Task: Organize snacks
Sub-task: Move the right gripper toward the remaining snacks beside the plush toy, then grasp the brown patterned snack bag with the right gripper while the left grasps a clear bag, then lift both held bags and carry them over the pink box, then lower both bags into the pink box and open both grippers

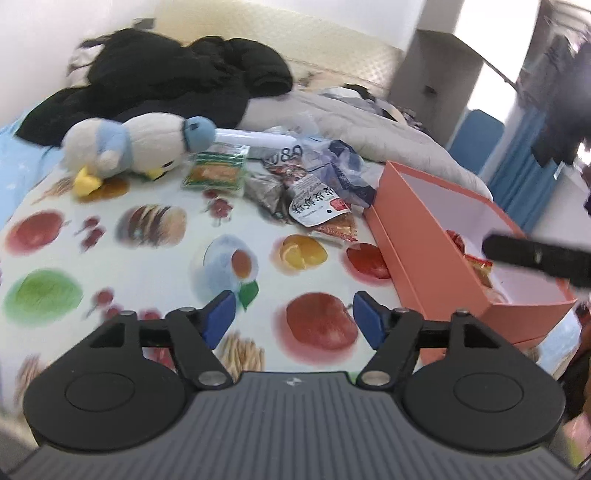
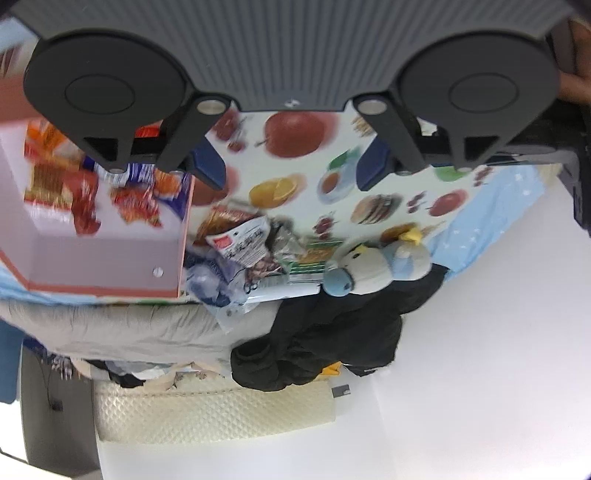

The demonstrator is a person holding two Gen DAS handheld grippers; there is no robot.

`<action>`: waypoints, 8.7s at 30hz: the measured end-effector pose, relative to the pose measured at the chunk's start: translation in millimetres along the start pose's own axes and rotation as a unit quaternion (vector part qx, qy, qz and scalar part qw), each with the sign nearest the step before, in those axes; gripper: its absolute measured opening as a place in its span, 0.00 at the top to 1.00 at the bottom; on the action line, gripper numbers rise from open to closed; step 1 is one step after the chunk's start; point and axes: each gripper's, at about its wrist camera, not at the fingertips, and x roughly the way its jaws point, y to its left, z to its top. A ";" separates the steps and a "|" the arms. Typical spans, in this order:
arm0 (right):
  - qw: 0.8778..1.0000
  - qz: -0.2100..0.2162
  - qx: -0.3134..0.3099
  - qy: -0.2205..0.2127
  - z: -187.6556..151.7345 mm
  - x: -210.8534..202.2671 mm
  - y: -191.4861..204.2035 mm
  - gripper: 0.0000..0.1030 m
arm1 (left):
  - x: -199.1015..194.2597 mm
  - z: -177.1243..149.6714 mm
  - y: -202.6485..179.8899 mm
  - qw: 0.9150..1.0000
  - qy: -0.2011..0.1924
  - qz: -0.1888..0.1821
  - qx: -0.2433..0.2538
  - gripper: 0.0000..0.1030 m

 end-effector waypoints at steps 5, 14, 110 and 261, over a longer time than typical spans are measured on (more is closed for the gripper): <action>1.000 0.015 -0.021 0.001 23.0 34.9 -11.4 0.23 | 51.4 16.2 2.4 0.998 0.003 -0.004 0.065 0.27; 0.997 0.022 -0.023 0.070 65.5 125.1 -32.8 0.24 | 147.2 52.3 17.7 0.992 -0.001 0.015 0.125 0.27; 0.983 0.007 0.019 0.180 -64.4 93.6 6.3 0.61 | -4.7 -52.0 44.3 0.994 0.083 0.003 -0.072 0.55; 0.968 -0.158 0.184 0.059 6.3 11.7 -201.5 0.31 | 144.7 105.3 -232.7 0.982 0.088 -0.134 0.098 0.28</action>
